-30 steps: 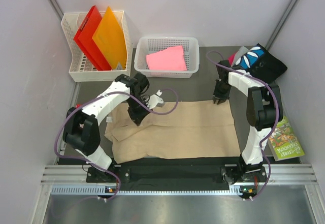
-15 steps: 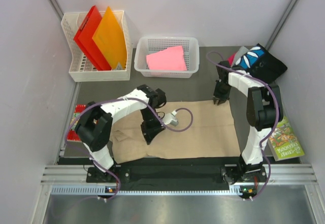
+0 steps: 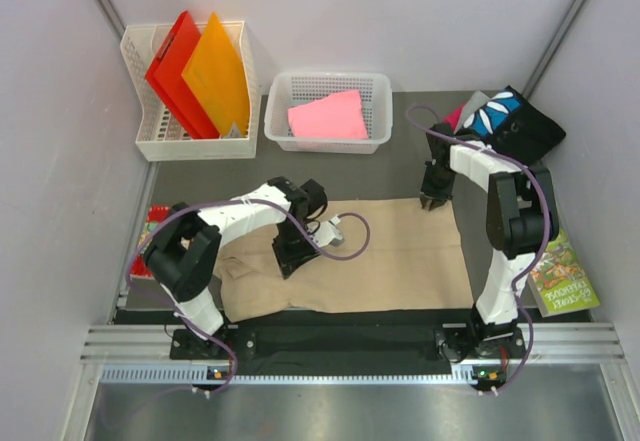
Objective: Fold and stack the t-shirts
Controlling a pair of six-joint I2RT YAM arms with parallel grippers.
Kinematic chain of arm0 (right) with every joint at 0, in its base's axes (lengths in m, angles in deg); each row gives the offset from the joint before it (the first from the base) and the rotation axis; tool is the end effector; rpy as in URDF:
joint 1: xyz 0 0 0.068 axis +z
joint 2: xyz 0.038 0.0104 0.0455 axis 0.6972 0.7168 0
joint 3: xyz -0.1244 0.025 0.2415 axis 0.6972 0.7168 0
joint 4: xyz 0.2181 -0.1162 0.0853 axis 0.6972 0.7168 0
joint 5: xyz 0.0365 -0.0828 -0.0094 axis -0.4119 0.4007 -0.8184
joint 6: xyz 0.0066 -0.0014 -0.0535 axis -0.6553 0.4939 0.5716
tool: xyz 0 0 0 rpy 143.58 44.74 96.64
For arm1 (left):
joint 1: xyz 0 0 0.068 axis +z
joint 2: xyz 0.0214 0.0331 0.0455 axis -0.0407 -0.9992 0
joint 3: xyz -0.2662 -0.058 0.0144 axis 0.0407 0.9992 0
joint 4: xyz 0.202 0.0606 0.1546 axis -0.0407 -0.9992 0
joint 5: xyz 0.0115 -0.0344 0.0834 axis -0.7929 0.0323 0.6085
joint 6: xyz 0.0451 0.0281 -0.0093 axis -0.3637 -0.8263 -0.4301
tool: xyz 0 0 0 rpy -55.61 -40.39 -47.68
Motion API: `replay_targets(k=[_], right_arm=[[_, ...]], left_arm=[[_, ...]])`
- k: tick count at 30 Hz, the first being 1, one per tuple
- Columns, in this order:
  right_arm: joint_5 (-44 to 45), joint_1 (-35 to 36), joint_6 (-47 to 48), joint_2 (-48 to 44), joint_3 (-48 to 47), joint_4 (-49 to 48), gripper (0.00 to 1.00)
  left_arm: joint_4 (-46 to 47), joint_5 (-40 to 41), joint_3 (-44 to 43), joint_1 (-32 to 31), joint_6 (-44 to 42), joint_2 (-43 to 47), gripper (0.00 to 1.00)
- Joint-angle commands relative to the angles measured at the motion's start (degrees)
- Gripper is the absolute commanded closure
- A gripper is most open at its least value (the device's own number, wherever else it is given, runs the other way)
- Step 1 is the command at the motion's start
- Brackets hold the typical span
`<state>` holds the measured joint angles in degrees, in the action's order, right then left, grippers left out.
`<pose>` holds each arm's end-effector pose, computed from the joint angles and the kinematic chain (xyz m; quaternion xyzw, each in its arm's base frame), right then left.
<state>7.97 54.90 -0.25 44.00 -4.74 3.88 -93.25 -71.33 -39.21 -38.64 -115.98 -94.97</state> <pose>0.3650 0.0676 0.1698 0.1433 0.9842 0.0162 0.1030 0.2094 -0.1934 0.1892 -0.5533 -0.8219 0.1156 0.0700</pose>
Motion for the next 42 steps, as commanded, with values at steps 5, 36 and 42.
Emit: replay_targets(k=[5, 36, 42], right_arm=[[0.5, -0.3, 0.4, -3.7, 0.3, -0.6, 0.77], [0.4, -0.4, 0.1, -3.9, -0.3, 0.0, 0.76], [0.5, -0.4, 0.1, -4.4, 0.3, -0.1, 0.76]], left_arm=[[9.5, 7.8, 2.5, 0.2, 4.1, 0.4, 0.67], [7.1, 3.0, 4.5, -0.1, 3.3, -1.6, 0.65], [8.7, 4.1, 4.8, -0.1, 3.4, -3.4, 0.81]])
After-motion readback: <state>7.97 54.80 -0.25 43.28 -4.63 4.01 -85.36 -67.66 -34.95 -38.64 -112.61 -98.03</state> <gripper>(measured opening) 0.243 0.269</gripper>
